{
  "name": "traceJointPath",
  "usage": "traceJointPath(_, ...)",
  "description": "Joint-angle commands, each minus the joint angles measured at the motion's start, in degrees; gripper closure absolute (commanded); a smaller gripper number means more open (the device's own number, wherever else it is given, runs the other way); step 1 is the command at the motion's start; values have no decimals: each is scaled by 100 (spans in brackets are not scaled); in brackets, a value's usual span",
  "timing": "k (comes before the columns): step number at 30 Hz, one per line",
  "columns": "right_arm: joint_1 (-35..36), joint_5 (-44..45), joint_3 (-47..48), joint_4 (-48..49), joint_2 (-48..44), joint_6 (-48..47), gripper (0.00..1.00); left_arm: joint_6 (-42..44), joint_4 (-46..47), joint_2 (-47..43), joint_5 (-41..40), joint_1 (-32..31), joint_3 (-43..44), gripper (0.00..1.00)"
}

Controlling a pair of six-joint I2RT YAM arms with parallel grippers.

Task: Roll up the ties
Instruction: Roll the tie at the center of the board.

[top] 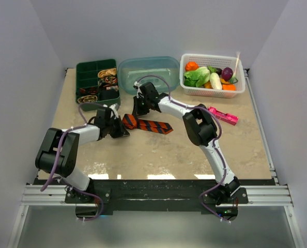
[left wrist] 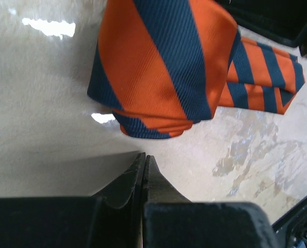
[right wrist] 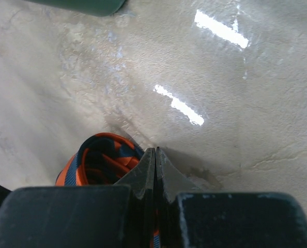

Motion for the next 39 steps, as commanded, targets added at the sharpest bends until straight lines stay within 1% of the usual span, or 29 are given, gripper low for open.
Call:
traceJointPath(1, 41, -127, 128, -56, -110, -106, 100, -23, 379, 253, -122, -65, 234, 100)
traceJointPath(10, 182, -434, 40, -179, -74, -282, 100, -163, 643, 526, -201, -100, 392, 100)
traceJointPath(19, 243, -444, -65, -205, -118, -326, 100, -356, 977, 807, -123, -136, 401, 100)
traceJointPath(21, 208, -295, -30, -284, -127, -343, 100, -339, 951, 807, -113, -136, 358, 100)
traceJointPath(26, 7, -83, 233, -346, -153, -273, 100, -199, 601, 360, -254, -136, 138, 100)
traceJointPath(27, -37, -48, 312, -355, -171, -247, 100, -164, 539, 159, -289, -136, 51, 97)
traceJointPath(28, -90, -22, 339, -337, -197, -247, 100, -155, 460, 52, -324, -136, 15, 88)
traceJointPath(30, -134, 57, 426, -337, -311, -238, 100, -128, 240, -280, -351, -136, -90, 75)
traceJointPath(31, -161, 75, 436, -329, -364, -238, 100, -119, 161, -387, -368, -127, -117, 64)
traceJointPath(32, -170, 110, 444, -346, -486, -247, 100, -111, 30, -492, -368, -127, -143, 58)
traceJointPath(33, -178, 128, 445, -355, -557, -273, 100, -76, -33, -685, -316, -127, -161, 51)
traceJointPath(35, -187, 137, 392, -364, -715, -291, 100, -49, -138, -888, -272, -83, -152, 45)
traceJointPath(36, -187, 163, 287, -364, -899, -291, 100, -14, -365, -1080, -211, -48, -152, 40)
traceJointPath(39, -187, 233, -124, -241, -1373, -299, 100, 56, -481, -1415, -62, 241, -118, 30)
